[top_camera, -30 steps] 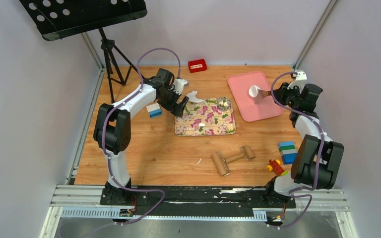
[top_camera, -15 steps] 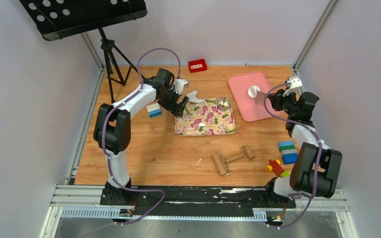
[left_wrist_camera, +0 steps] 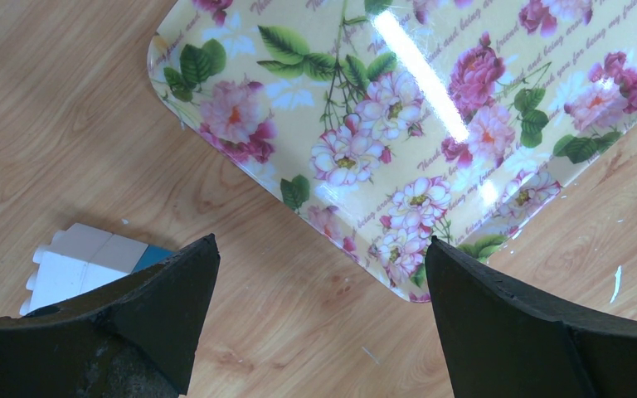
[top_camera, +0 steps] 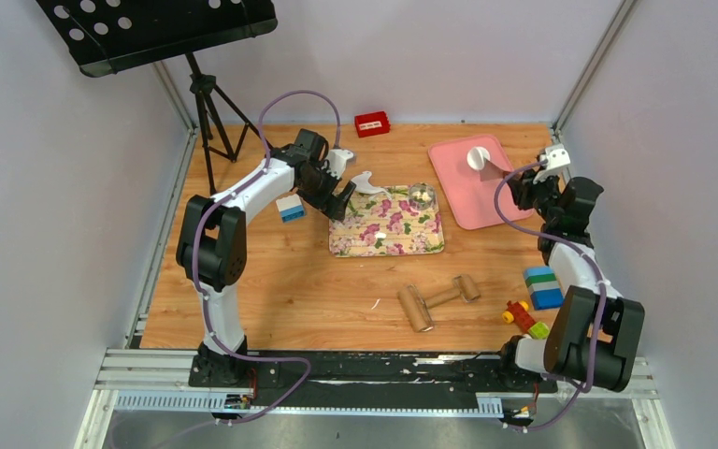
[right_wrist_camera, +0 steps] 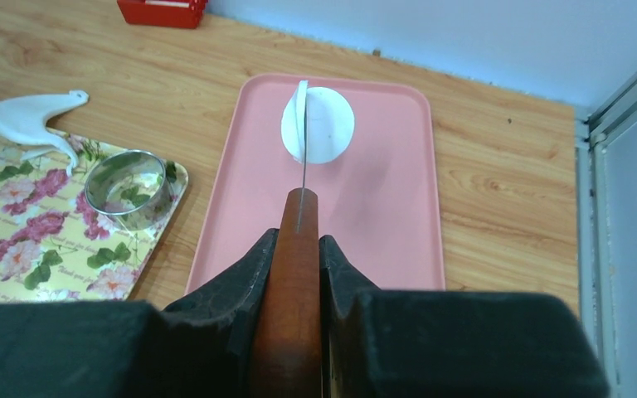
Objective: Roll out the dumpling wrappers from the dough
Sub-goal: Place the dumpling wrapper on the plate.
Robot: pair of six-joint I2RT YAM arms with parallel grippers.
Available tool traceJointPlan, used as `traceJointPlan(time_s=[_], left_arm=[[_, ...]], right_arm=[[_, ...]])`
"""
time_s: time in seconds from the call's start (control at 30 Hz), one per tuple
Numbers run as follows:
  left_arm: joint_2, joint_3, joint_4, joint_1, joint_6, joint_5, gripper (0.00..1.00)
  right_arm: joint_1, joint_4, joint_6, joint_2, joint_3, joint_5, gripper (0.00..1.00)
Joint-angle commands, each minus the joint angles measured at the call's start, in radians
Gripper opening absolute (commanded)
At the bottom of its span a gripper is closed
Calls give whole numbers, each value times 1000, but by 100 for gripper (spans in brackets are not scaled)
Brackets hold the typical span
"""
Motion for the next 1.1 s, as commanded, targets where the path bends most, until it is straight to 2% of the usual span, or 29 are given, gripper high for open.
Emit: traceJointPlan(time_s=[0.0,0.1,0.37,0.5,0.63,0.83,1.07], left_arm=[[2,2,10,-9,-9,1,100],[2,2,9,-9,-10,1,100],[6,1,10,-8,-12,7,100],[5,6,6,-8,-13,7,100],[6,6,5,-10,-12,5,100],[3,5,5,-10,-12,5,100],[-3,3,5,-10,-11,7,100]], right_arm=[[-11,60,63,-85,55,-19,0],[-12,49,66,-76,66,-12,0],[6,-83,-67,118,23,31,0],[8,-68,-59,48,14,28,0],[6,-115,-34,23,86,23,0],[-4,-74,56,-84,132,-27,0],[-3,-97,26,-33,128,8,0]])
